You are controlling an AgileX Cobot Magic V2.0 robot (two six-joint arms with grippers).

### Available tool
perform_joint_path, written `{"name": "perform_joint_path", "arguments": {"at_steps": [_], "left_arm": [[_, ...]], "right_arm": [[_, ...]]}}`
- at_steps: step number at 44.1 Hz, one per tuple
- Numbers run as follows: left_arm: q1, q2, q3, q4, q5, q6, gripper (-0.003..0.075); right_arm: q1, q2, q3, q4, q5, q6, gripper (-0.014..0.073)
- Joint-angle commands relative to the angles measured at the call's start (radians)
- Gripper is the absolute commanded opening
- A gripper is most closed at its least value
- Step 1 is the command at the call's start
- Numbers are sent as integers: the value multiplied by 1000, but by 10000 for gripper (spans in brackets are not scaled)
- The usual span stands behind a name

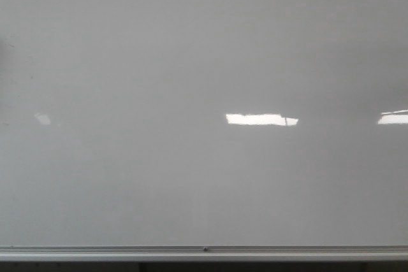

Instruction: Write number 4 on whiteboard

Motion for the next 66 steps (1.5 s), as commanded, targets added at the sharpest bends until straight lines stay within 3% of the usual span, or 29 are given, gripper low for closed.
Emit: {"name": "perform_joint_path", "arguments": {"at_steps": [1, 5, 8, 17, 35, 49, 66], "left_arm": [[-4, 13, -25, -1, -69, -6, 428], [-4, 13, -25, -1, -69, -6, 622], [-4, 13, -25, -3, -69, -6, 684], [-4, 107, -41, -3, -71, -6, 657], [29, 680, -238, -46, -146, -8, 638], [45, 953, -300, -72, -295, -8, 638], [45, 1147, -318, -96, -556, -8, 638]], "right_arm": [[-6, 18, -35, 0, -88, -2, 272], [-6, 18, -35, 0, -88, -2, 447], [-6, 18, -35, 0, -88, -2, 515], [-6, 18, -35, 0, -88, -2, 526], [-6, 18, -35, 0, -88, -2, 526], [-6, 18, -35, 0, -88, -2, 526], [-6, 18, -35, 0, -88, -2, 526]]}}
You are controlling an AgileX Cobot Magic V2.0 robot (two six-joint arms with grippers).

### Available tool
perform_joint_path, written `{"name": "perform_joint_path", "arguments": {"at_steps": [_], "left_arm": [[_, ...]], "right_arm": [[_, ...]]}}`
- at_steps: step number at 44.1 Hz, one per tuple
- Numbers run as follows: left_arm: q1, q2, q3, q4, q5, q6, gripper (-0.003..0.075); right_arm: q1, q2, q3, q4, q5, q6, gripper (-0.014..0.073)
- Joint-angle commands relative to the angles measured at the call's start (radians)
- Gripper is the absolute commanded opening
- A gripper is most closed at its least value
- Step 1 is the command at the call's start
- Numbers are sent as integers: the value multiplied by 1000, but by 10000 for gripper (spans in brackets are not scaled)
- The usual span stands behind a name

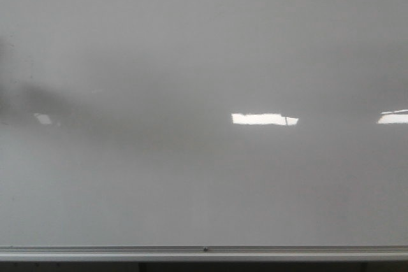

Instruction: Write number 4 on whiteboard

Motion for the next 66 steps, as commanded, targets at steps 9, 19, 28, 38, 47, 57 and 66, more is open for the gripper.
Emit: {"name": "perform_joint_path", "arguments": {"at_steps": [9, 19, 28, 38, 47, 57, 66], "left_arm": [[2, 39, -32, -38, -157, -8, 638], [0, 81, -32, -38, -176, -8, 638], [0, 94, -32, -38, -170, -8, 492], [0, 62, -32, -38, -143, -8, 196], [0, 32, -32, -35, -113, -8, -18], [-27, -84, -56, 35, 88, -8, -20], [-196, -211, -190, 89, 485, 72, -20]], "right_arm": [[-6, 18, -35, -2, -86, -2, 526], [-6, 18, -35, -2, -86, -2, 526], [-6, 18, -35, -2, -86, -2, 526], [-6, 18, -35, -2, -85, -2, 526], [-6, 18, -35, -2, -83, -2, 526], [-6, 18, -35, -2, -79, -2, 526], [-6, 18, -35, -2, -80, -2, 526]]}}
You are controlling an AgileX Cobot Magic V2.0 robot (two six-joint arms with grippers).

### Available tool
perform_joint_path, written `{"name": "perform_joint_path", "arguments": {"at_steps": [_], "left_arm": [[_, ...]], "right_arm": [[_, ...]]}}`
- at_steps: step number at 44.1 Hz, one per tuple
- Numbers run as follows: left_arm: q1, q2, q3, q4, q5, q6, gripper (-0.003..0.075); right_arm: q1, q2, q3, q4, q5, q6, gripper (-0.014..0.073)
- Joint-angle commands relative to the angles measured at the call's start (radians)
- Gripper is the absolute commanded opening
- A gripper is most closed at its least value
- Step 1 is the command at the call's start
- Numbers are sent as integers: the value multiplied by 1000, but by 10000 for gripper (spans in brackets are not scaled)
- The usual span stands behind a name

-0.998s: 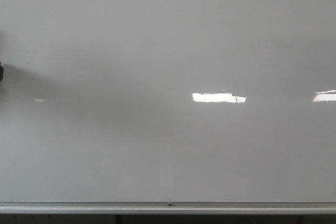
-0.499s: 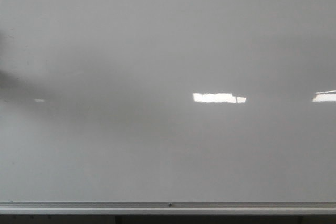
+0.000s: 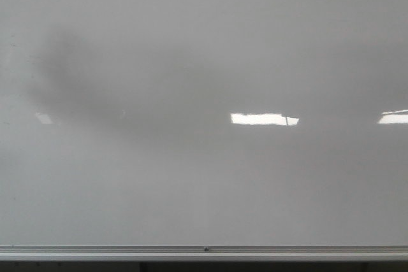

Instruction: Write number 4 on whiteboard

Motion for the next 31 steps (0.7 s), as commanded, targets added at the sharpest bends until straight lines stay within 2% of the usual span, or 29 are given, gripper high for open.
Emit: {"name": "perform_joint_path", "arguments": {"at_steps": [1, 5, 13, 20, 24, 31], "left_arm": [[-90, -76, -98, -5, 150, 84, -20], [-181, -93, -150, -96, 266, 266, -20], [-323, -96, -239, -426, 497, 703, -20], [-410, -96, -268, -633, 637, 971, -20], [-457, -96, -268, -683, 717, 1068, -20], [-513, -96, -268, -687, 799, 1089, -20]], "right_arm": [[-5, 18, -35, -2, -80, -2, 526], [-5, 19, -35, -2, -79, -2, 526], [-5, 21, -35, -2, -72, -2, 526], [-5, 21, -35, -2, -69, -2, 526], [-5, 21, -35, -2, -68, -3, 526], [-3, 21, -35, -2, -68, -3, 526]]}}
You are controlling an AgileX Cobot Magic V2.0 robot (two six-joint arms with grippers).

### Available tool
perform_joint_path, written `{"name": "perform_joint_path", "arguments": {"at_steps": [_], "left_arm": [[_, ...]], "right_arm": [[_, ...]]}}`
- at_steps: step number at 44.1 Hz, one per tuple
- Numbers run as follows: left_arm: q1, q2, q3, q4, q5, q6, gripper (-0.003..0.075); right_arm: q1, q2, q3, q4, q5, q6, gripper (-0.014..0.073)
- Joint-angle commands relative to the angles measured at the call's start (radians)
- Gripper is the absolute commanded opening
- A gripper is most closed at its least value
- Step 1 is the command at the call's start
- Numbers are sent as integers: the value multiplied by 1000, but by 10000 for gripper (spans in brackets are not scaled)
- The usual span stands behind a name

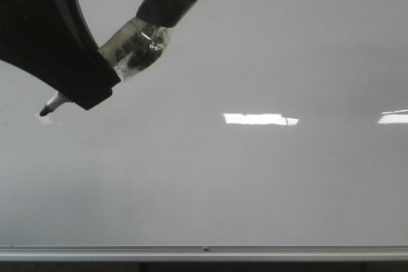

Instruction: Write number 4 on whiteboard

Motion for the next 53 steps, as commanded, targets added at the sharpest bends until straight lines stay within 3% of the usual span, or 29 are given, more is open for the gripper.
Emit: {"name": "perform_joint_path", "arguments": {"at_steps": [1, 7, 14, 30, 39, 53], "left_arm": [[-30, -33, -33, -46, 28, 41, -20], [-39, -33, -33, -46, 47, 86, -20], [-39, -33, -33, -46, 49, 87, -20], [-39, -33, -33, -46, 23, 87, -20], [-39, -33, -33, -51, 22, 87, -20], [-39, -33, -33, -53, 20, 87, -20]], "right_arm": [[-1, 17, -35, -2, -78, -3, 526], [-1, 20, -48, -2, -55, -34, 526], [39, 97, -141, 52, 83, -156, 526], [352, 525, -425, 582, 492, -724, 526], [484, 730, -508, 663, 460, -865, 526], [636, 968, -621, 666, 396, -902, 526]]}}
